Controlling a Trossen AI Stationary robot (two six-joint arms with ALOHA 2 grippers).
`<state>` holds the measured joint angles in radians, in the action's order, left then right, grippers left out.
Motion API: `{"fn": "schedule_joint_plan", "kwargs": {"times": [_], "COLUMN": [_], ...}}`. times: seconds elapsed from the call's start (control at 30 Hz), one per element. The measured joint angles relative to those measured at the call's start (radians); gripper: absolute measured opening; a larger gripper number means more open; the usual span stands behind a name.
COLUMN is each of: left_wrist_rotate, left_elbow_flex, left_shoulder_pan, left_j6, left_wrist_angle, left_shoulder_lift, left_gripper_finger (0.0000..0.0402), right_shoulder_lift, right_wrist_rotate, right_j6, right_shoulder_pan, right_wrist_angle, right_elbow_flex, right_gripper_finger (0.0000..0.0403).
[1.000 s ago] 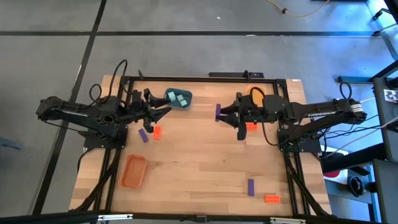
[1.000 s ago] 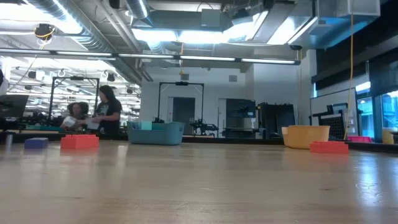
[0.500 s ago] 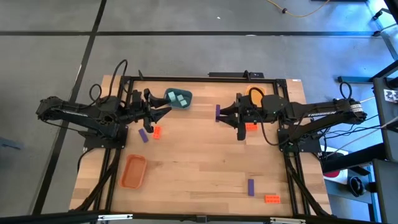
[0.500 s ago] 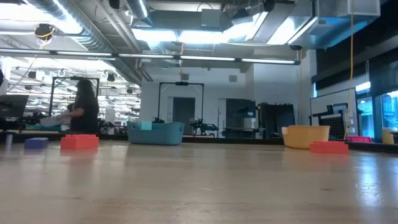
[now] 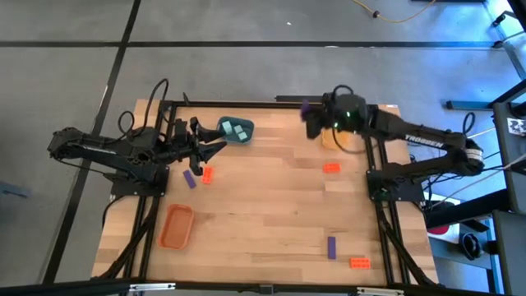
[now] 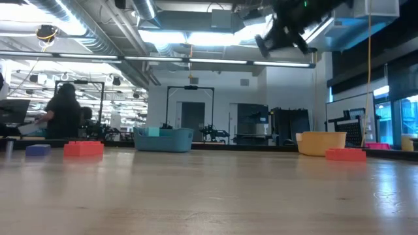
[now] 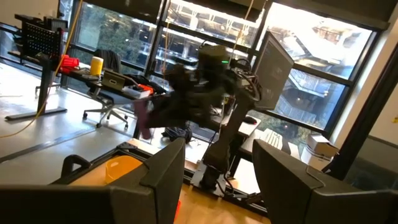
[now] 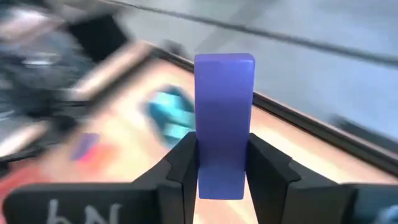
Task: Sort & place blocks by color
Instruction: Put the top right purple rectangle block into the yellow bin
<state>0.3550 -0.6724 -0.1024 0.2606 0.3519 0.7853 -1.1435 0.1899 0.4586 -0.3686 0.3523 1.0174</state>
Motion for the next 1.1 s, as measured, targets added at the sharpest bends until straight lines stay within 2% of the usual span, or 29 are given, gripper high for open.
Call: {"fn": "schedule_joint_plan", "kwargs": {"times": [0.13, 0.3, 0.57, 0.73, 1.1], "left_wrist_rotate": [0.000, 0.000, 0.000, 0.001, 0.002], "left_elbow_flex": [0.000, 0.000, 0.000, 0.000, 0.000], "left_shoulder_pan": [0.000, 0.000, 0.000, 0.000, 0.000], "left_j6": [0.000, 0.000, 0.001, 0.002, 0.052], "left_wrist_angle": [0.000, 0.000, 0.000, 0.000, 0.001], "left_shoulder_lift": [0.000, 0.000, 0.000, 0.000, 0.000], "left_gripper_finger": [0.0179, 0.0179, 0.0179, 0.0179, 0.0179], "right_shoulder_lift": [-0.023, -0.093, -0.222, -0.274, -0.404], "right_wrist_rotate": [0.023, 0.019, -0.015, -0.008, -0.043], "right_j6": [0.012, 0.020, 0.062, 0.075, 0.266], "right_shoulder_pan": [-0.152, -0.272, -0.379, -0.406, -0.451], "right_wrist_angle": [0.228, 0.376, 0.362, 0.299, 0.206], "right_elbow_flex": [0.013, -0.061, -0.215, -0.232, -0.233], "right_gripper_finger": [0.0104, 0.0104, 0.0104, 0.0104, 0.0104]}}
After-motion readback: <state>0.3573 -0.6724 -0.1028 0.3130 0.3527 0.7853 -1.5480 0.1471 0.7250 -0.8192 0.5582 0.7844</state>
